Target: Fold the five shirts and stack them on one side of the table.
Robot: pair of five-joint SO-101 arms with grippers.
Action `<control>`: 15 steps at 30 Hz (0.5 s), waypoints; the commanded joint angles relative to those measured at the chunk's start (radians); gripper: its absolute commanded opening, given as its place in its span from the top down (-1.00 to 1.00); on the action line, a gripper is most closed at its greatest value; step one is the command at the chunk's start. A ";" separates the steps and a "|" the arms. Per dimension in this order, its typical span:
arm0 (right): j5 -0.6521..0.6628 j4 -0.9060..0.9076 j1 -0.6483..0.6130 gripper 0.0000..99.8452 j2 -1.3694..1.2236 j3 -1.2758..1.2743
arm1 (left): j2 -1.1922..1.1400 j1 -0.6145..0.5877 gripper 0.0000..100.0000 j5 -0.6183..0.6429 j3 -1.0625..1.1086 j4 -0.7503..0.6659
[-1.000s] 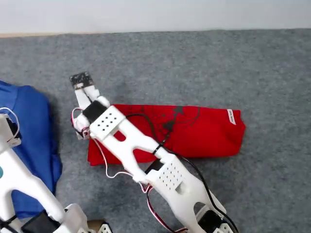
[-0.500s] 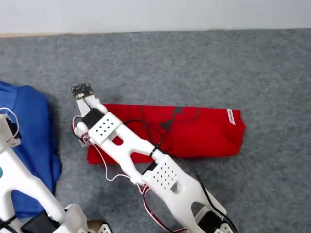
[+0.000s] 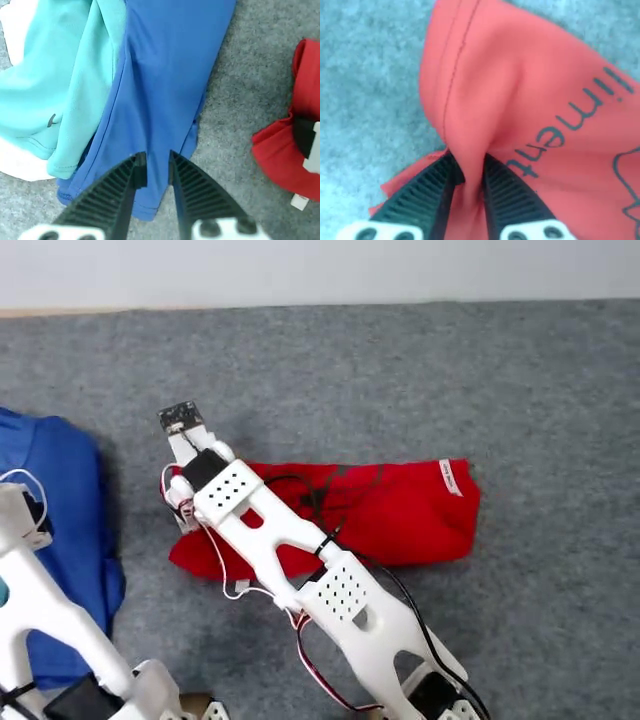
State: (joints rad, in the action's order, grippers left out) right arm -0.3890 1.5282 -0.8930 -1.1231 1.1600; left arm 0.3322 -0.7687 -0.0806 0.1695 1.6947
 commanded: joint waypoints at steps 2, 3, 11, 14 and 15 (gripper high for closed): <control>0.046 0.143 0.010 0.98 0.016 0.183 | 0.037 0.002 0.82 -0.008 -0.007 -0.020; 0.052 0.183 0.016 0.98 0.016 0.216 | 0.037 0.002 0.82 -0.008 -0.007 -0.020; 0.133 0.269 0.147 0.98 0.077 0.288 | 0.037 0.003 0.82 -0.005 -0.007 -0.032; 0.155 0.271 0.203 0.98 0.150 0.235 | 0.037 0.003 0.82 -0.003 -0.007 -0.044; 0.155 0.271 0.219 0.98 0.183 0.209 | 0.037 0.003 0.82 -0.003 -0.007 -0.054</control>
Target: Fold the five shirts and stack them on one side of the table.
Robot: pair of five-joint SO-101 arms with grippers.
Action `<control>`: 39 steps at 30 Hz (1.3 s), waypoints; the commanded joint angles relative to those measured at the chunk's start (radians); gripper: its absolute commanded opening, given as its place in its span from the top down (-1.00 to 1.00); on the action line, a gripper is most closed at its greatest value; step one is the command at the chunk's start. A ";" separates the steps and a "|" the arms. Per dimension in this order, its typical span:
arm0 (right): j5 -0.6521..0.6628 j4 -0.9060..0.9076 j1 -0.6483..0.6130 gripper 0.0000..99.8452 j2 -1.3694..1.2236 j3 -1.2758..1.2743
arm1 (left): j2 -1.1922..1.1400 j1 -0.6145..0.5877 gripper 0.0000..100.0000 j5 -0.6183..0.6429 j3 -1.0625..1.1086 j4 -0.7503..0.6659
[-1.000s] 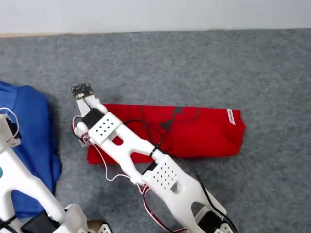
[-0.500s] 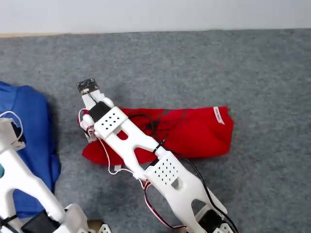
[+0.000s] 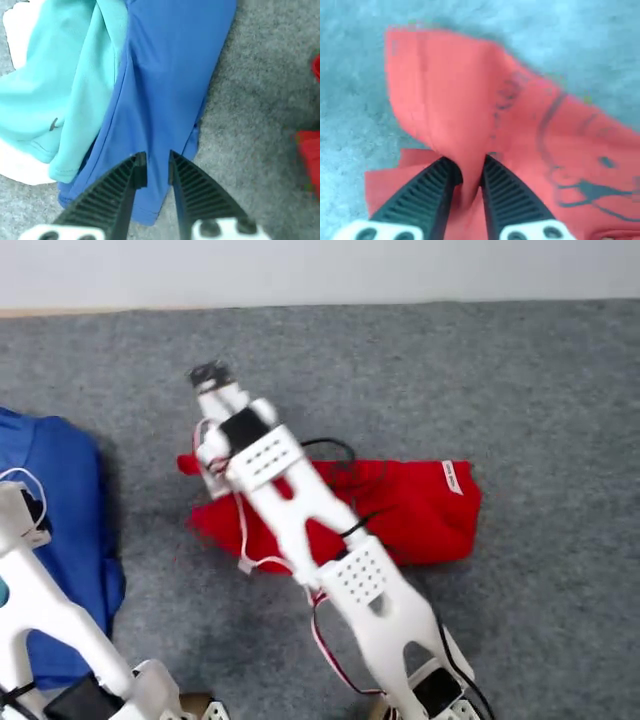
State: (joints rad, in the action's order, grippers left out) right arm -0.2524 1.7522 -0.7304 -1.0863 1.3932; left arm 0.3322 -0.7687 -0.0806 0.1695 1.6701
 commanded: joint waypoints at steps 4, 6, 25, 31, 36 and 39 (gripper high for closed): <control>0.038 0.047 0.090 0.98 0.317 -0.216 | 0.037 0.003 0.82 -0.002 -0.007 -0.040; 0.041 0.047 0.102 0.98 0.420 -0.350 | 0.037 0.003 0.82 0.000 -0.007 -0.044; 0.241 0.041 0.489 0.98 0.792 -0.988 | 0.037 0.003 0.82 0.000 -0.007 -0.046; 0.333 0.022 0.593 0.98 0.792 -1.002 | 0.037 0.003 0.82 0.000 -0.004 -0.060; 0.376 -0.041 0.644 0.98 0.792 -1.063 | 0.037 0.005 0.82 0.000 -0.002 -0.055; 0.382 -0.070 0.664 0.98 0.792 -1.096 | 0.037 0.005 0.82 0.000 -0.002 -0.054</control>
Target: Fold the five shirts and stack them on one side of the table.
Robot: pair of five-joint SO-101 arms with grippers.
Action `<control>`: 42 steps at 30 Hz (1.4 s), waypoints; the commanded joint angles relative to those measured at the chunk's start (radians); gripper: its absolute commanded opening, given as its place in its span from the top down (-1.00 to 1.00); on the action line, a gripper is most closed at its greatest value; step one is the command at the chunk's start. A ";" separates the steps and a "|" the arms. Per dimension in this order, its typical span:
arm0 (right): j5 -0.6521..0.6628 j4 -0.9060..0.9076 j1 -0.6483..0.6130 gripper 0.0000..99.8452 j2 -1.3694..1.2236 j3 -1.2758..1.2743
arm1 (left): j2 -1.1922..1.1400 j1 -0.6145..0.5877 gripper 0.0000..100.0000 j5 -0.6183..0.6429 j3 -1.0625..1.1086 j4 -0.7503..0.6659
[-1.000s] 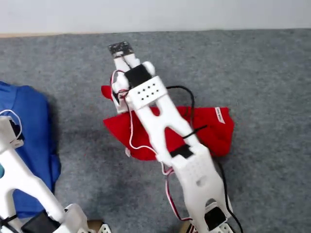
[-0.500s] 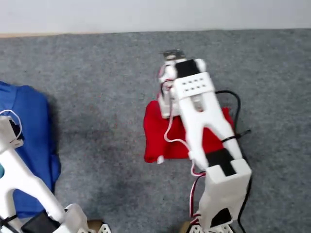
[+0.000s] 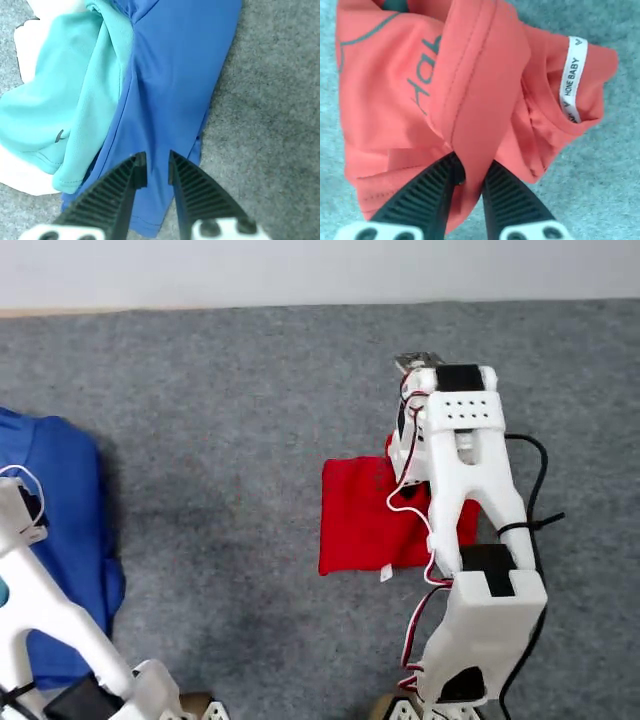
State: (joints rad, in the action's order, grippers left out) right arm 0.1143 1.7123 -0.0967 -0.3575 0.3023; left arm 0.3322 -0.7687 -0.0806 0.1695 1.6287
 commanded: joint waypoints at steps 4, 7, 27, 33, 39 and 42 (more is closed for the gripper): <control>0.025 -0.074 0.035 0.98 0.064 -0.029 | 0.037 0.005 0.82 0.000 -0.002 -0.011; 0.058 -0.096 0.035 0.98 0.064 -0.034 | 0.037 0.003 0.82 0.000 -0.002 -0.011; 0.028 0.058 0.165 0.37 0.074 0.164 | 0.038 0.003 0.82 -0.008 -0.015 0.044; 0.025 0.084 0.128 0.45 0.154 0.216 | 0.038 0.003 0.82 -0.008 -0.015 0.046; 0.037 0.084 -0.033 0.99 0.226 0.186 | 0.038 0.003 0.82 -0.005 -0.015 0.061; 0.023 0.082 -0.099 0.94 0.226 0.078 | 0.038 0.003 0.82 -0.003 -0.015 0.087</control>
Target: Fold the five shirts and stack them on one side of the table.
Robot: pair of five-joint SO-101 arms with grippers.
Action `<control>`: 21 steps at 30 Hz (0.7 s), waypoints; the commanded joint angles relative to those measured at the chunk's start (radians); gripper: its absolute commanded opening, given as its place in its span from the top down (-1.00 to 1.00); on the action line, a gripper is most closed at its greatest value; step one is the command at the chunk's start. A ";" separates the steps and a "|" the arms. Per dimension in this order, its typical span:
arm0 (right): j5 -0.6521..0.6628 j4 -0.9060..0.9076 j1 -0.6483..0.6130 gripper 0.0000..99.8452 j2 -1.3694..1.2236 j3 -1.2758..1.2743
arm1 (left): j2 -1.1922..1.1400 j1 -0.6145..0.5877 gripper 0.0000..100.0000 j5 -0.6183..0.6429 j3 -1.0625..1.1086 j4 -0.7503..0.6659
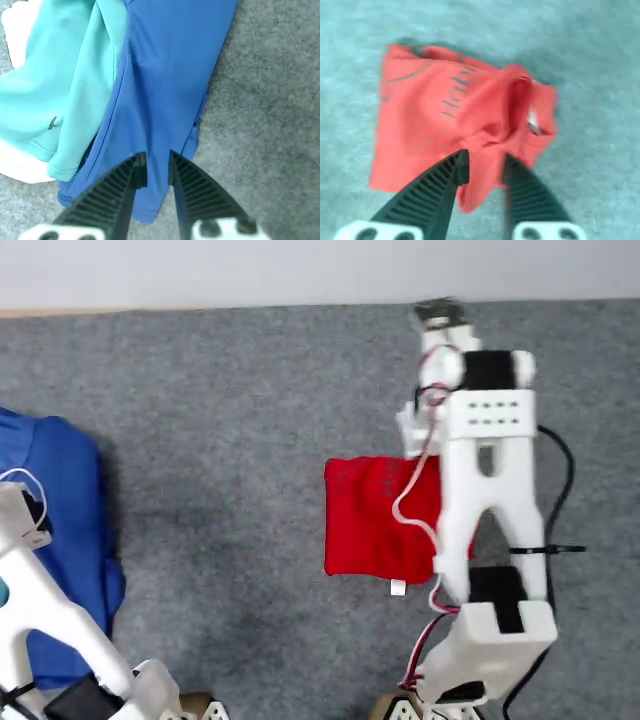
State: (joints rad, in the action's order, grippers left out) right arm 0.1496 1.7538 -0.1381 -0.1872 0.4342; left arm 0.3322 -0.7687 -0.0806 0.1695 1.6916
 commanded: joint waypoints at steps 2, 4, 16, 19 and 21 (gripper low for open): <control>-0.015 0.039 -0.104 0.98 0.051 -0.126 | 0.038 0.003 0.82 -0.003 -0.015 0.038; -0.020 0.022 -0.133 0.98 0.033 -0.196 | 0.038 0.003 0.82 -0.002 -0.013 0.041; 0.164 -0.165 0.202 0.98 -0.159 -0.367 | 0.038 0.003 0.82 0.000 -0.015 0.054; 0.264 -0.168 0.355 0.98 -0.168 -0.364 | 0.038 0.003 0.82 0.000 -0.015 0.054; 0.316 -0.156 0.427 0.98 -0.163 -0.362 | 0.038 0.003 0.82 0.000 -0.015 0.054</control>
State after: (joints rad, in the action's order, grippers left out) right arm 0.3905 1.5896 0.1734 -0.3682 0.0629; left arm 0.3322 -0.7687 -0.0806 0.1695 1.7254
